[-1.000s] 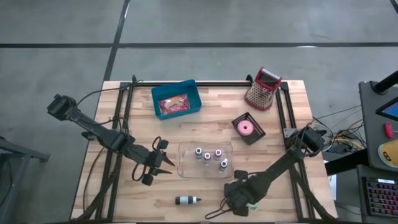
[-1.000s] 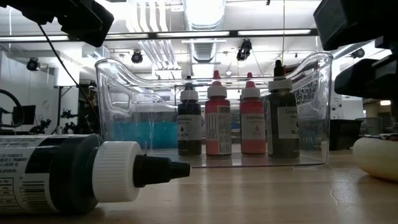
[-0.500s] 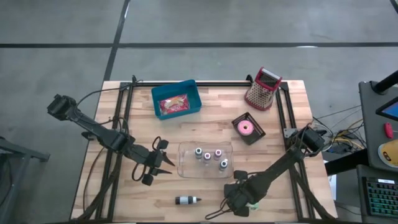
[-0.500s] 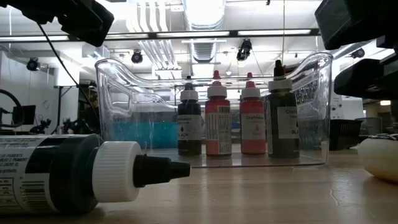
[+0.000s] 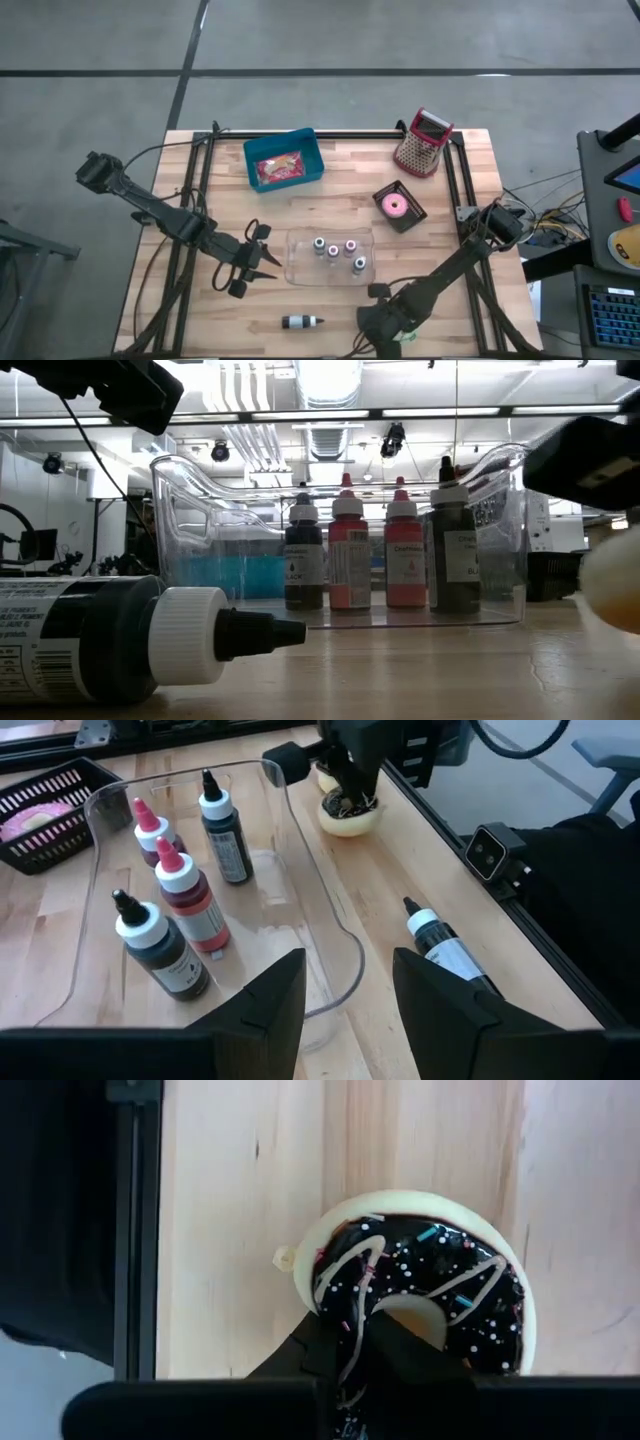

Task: Pick & Place Food Item
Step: Put the black donut into the black bin

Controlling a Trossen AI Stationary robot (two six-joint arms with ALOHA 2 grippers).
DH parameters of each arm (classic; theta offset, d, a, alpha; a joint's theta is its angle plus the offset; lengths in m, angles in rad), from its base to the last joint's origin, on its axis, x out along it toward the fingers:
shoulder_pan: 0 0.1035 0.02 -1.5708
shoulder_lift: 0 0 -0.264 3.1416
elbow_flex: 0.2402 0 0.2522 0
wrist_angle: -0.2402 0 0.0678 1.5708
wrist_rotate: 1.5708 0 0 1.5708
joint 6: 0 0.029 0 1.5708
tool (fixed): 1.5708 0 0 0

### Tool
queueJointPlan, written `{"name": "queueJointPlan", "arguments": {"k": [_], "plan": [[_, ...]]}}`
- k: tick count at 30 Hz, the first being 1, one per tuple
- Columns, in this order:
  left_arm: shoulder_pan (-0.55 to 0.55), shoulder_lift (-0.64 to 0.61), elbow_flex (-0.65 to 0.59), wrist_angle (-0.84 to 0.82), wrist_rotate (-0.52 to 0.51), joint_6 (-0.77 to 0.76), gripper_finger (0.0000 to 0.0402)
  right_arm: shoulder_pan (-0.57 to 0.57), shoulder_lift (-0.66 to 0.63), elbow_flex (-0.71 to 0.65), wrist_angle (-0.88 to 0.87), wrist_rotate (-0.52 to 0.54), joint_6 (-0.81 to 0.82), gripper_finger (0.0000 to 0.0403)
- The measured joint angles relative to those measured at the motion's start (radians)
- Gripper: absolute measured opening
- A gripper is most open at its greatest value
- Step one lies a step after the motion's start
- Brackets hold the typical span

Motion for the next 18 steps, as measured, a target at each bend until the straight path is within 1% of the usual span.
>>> {"name": "queueJointPlan", "arguments": {"k": [7, 12, 18], "plan": [[0.0, 0.0, 0.0, 0.0, -0.002, 0.0, 0.0156, 0.0, -0.001, 0.043, -0.002, 0.084, -0.079, 0.0013], [0.0, 0.0, 0.0, 0.0, -0.002, 0.0, 0.0156, -0.001, -0.002, 0.055, 0.012, 0.091, -0.109, 0.0013], [0.0, 0.0, 0.0, 0.0, -0.002, 0.0, 0.0156, 0.003, -0.003, 0.062, 0.115, 0.092, -0.175, 0.0013]]}}
